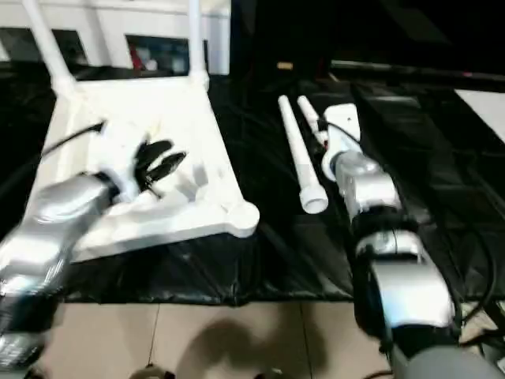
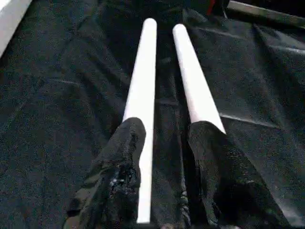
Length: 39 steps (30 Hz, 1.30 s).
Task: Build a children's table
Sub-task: Rotate table base, then pick table leg
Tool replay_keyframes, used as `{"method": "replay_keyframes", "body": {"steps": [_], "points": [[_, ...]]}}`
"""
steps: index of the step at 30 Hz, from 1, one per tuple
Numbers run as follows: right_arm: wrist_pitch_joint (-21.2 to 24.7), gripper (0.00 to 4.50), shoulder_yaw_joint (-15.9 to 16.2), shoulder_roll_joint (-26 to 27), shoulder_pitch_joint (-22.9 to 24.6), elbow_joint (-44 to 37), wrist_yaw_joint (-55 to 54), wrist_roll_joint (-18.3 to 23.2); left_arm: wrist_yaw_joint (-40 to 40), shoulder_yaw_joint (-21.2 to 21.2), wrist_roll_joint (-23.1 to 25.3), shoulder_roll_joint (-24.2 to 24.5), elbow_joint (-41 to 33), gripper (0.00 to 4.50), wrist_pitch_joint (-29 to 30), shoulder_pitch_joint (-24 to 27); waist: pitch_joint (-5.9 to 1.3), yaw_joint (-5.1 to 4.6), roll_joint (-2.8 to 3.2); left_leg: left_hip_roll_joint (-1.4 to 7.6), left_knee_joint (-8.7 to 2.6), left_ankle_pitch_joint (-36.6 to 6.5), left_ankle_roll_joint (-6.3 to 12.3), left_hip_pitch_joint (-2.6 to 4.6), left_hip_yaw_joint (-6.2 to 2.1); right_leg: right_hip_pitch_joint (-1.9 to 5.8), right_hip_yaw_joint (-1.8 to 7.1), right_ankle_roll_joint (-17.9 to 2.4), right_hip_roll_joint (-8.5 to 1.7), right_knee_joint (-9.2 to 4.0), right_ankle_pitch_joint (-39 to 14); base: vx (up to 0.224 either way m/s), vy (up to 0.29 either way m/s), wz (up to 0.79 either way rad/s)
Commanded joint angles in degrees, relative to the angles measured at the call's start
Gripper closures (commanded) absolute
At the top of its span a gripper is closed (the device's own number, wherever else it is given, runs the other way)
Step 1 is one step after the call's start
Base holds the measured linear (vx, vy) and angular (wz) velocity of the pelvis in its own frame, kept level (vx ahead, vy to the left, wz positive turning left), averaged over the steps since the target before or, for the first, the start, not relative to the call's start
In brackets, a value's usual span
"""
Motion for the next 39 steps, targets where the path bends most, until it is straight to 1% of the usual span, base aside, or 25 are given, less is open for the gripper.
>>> {"method": "replay_keyframes", "body": {"steps": [1,2,4,6,7,8,9,10,12,13,15,16,18,22,23,24,25,27,29,32,33,35,36,37,39], "points": [[-1.3,2.31,-0.7,-0.6,-1.4,2.5,0.0,-0.3,-2.0,-0.3,-1.8,0.7,-4.2,2.48,2.3,0.5,-2.88,-0.17,0.58,1.12,-3.61,-11.5,-0.16,0.75,0.00,2.40,2.91,-11.6,-3.81,-3.96,-7.2,0.000,0.000,0.00],[-1.9,2.31,-1.0,-0.7,-2.6,4.7,0.4,0.2,-3.3,-0.2,-2.9,2.5,-7.6,2.48,4.2,1.5,-2.04,0.06,0.79,1.05,-3.81,-12.3,-0.29,0.63,-0.06,2.13,2.98,-11.1,-3.84,-4.12,-8.8,0.000,0.000,0.00],[-2.0,2.05,-1.0,-0.8,-3.6,6.6,0.8,0.0,-4.3,-0.2,-3.5,4.4,-9.9,2.24,6.0,2.2,-1.80,-0.02,0.88,1.03,-3.88,-12.6,-0.45,0.52,-0.21,2.18,2.91,-11.1,-3.72,-3.98,-9.3,0.000,0.000,0.00],[-1.9,1.95,-0.6,-1.1,-4.5,8.0,1.1,-0.7,-4.4,0.1,-4.3,6.2,-12.3,2.10,8.7,2.7,-0.89,0.05,1.15,0.95,-3.93,-11.0,-0.13,0.20,-0.21,1.87,3.03,-11.4,-3.61,-3.87,-7.2,0.000,0.000,0.00],[-1.7,1.78,-1.0,-1.1,-5.2,9.4,1.3,-0.6,-4.4,0.8,-5.0,7.7,-14.2,2.04,10.9,2.9,-0.54,0.05,1.25,0.91,-3.89,-9.2,0.37,-0.07,-0.26,1.89,3.06,-11.7,-3.54,-3.60,-4.6,0.000,0.000,0.00],[-1.7,1.65,-1.0,-1.1,-5.3,9.5,1.3,-0.6,-4.5,1.0,-5.1,7.9,-14.4,1.92,11.2,3.0,-0.81,-0.04,1.14,0.82,-3.60,-6.8,1.14,-0.18,-0.17,2.13,3.09,-12.6,-3.46,-3.07,-1.3,0.000,0.000,0.00],[-1.7,1.65,-0.9,-1.2,-5.5,10.0,1.0,-0.9,-4.7,1.3,-5.4,8.6,-15.2,1.92,12.1,3.1,-0.16,-0.07,1.30,0.77,-3.67,-6.1,1.46,-0.49,-0.21,1.95,3.07,-12.9,-3.47,-3.04,-0.5,0.000,0.000,0.00],[-1.9,1.56,-0.7,-1.4,-5.7,10.5,0.7,-1.2,-4.8,1.7,-5.8,9.1,-16.0,1.73,12.9,3.3,0.01,-0.13,1.32,0.73,-3.55,-5.3,2.01,-0.49,-0.15,2.04,3.07,-13.4,-3.45,-3.01,0.1,0.000,0.000,0.00],[-2.5,1.47,-0.7,-1.7,-6.2,11.6,0.7,-1.5,-5.0,2.6,-6.8,10.3,-19.4,1.68,15.6,4.2,0.39,0.00,1.65,0.56,-3.16,-0.2,3.26,-0.87,-0.18,1.97,3.16,-14.7,-3.26,-2.22,7.3,0.000,0.000,0.00],[-2.4,1.38,-1.0,-1.6,-6.5,12.1,2.0,-1.0,-5.2,3.5,-7.0,10.9,-20.7,1.54,16.6,4.8,0.53,-0.11,1.50,0.48,-2.90,2.4,4.84,-0.95,-0.03,1.82,3.09,-15.8,-2.85,-1.87,11.8,0.000,0.000,0.00],[-2.0,1.38,-1.1,-1.5,-6.9,12.7,3.5,-0.7,-5.3,4.5,-7.4,11.2,-22.1,1.42,18.0,5.3,1.35,-0.25,1.59,0.47,-2.77,3.4,7.11,-1.32,0.05,1.84,3.09,-17.1,-3.03,-1.65,14.0,0.000,0.000,0.00],[-1.8,1.38,-1.2,-1.4,-7.2,12.9,4.1,-0.5,-5.4,5.1,-7.6,11.4,-22.8,1.34,18.6,5.5,1.35,-0.25,1.59,0.47,-2.77,3.4,7.11,-1.32,0.05,1.84,3.09,-17.1,-3.03,-1.65,14.0,0.000,0.000,0.00],[-1.2,1.38,-1.4,-1.4,-8.3,13.7,5.9,-0.1,-5.2,6.3,-8.6,12.4,-24.5,1.27,20.4,5.9,2.17,-0.70,1.28,0.86,-2.90,2.9,8.38,-1.32,0.12,1.68,3.07,-18.3,-3.26,-1.82,12.2,0.000,0.000,0.00],[2.9,1.38,-2.3,-1.9,-11.4,14.6,9.7,1.3,-4.6,7.5,-9.9,13.7,-25.4,0.90,22.4,5.4,2.46,-1.39,0.44,1.08,-2.97,2.7,8.47,-1.00,0.28,1.82,3.17,-18.8,-3.39,-1.97,8.9,0.000,0.000,0.00],[3.8,1.38,-2.5,-2.0,-11.8,14.8,9.9,1.3,-4.4,7.6,-10.2,13.8,-25.5,0.90,22.7,5.2,2.78,-1.34,0.72,1.14,-3.01,2.9,8.31,-1.00,0.20,1.61,3.16,-19.0,-3.49,-1.96,8.2,0.000,0.000,0.00],[4.6,1.38,-2.8,-2.1,-12.2,14.9,10.1,1.5,-4.4,7.6,-10.4,13.9,-25.4,0.86,22.9,5.1,2.65,-1.49,0.42,1.17,-2.95,3.2,8.23,-0.97,0.28,1.74,3.21,-19.0,-3.52,-1.95,8.3,0.000,0.000,0.00],[5.1,1.66,-3.0,-2.2,-12.4,15.1,10.2,1.6,-4.3,7.6,-10.6,14.0,-25.4,0.77,23.1,5.0,2.76,-1.43,0.64,1.21,-2.93,3.7,7.97,-0.88,0.23,1.65,3.24,-19.0,-3.61,-1.83,8.6,0.000,0.000,0.00],[10.7,1.73,-1.4,-3.0,-13.8,16.2,10.6,-0.4,-6.9,6.8,-11.3,16.3,-24.8,0.65,24.0,4.6,1.82,-1.55,0.04,1.18,-2.68,5.6,7.98,-0.65,0.36,2.04,3.22,-19.5,-3.56,-1.49,10.6,0.000,0.000,0.00],[11.6,1.98,-0.7,-3.2,-14.0,16.5,10.5,-1.2,-7.6,6.6,-11.7,17.0,-24.6,0.45,24.5,4.5,1.85,-1.55,-0.05,0.93,-2.49,7.3,8.29,-0.83,0.43,2.00,3.19,-19.5,-3.47,-1.37,11.9,0.000,0.000,0.00],[12.4,2.19,0.8,-3.4,-13.5,17.0,10.4,-2.8,-8.5,5.6,-11.8,17.8,-23.8,0.18,23.4,4.2,1.27,-1.35,-0.06,0.97,-2.19,8.4,8.22,-0.86,0.56,2.15,3.28,-19.9,-3.61,-1.04,13.6,0.000,0.000,0.00],[12.5,2.19,0.6,-3.3,-13.4,17.1,10.3,-2.7,-8.8,5.4,-12.0,17.9,-23.6,0.18,23.4,4.1,0.62,-1.32,-0.26,0.99,-2.08,8.6,8.16,-0.74,0.59,2.43,3.24,-20.1,-3.63,-0.91,13.9,0.000,0.000,0.00],[13.1,2.49,0.0,-3.3,-12.9,17.4,9.5,-2.4,-10.1,3.6,-12.6,18.7,-22.6,0.05,22.8,3.2,0.40,-1.21,-0.36,1.01,-1.95,6.6,7.45,-0.93,0.66,2.45,3.35,-19.9,-3.85,-0.91,12.0,0.000,0.000,0.00],[13.1,2.55,0.0,-3.3,-12.9,17.4,9.4,-2.4,-10.2,3.5,-12.6,18.7,-22.5,0.03,22.7,3.2,-0.12,-1.15,-0.74,1.02,-1.87,6.1,7.08,-0.86,0.69,2.68,3.32,-19.8,-3.90,-0.88,11.2,0.000,0.000,0.00],[13.1,2.55,-0.1,-3.3,-12.8,17.5,9.2,-2.4,-10.4,3.0,-12.5,18.8,-22.1,0.03,22.2,2.9,0.11,-1.11,-0.66,0.98,-1.95,4.6,6.24,-0.99,0.66,2.51,3.35,-19.3,-3.93,-0.98,9.0,0.000,0.000,0.00],[13.1,2.59,-0.4,-3.1,-12.7,17.4,8.6,-2.4,-10.2,1.8,-11.7,18.7,-20.7,0.03,20.9,2.2,-0.54,-1.04,-0.95,1.03,-1.91,3.3,4.91,-0.87,0.67,2.83,3.41,-18.5,-4.12,-1.00,7.0,0.000,0.000,0.00]]}}
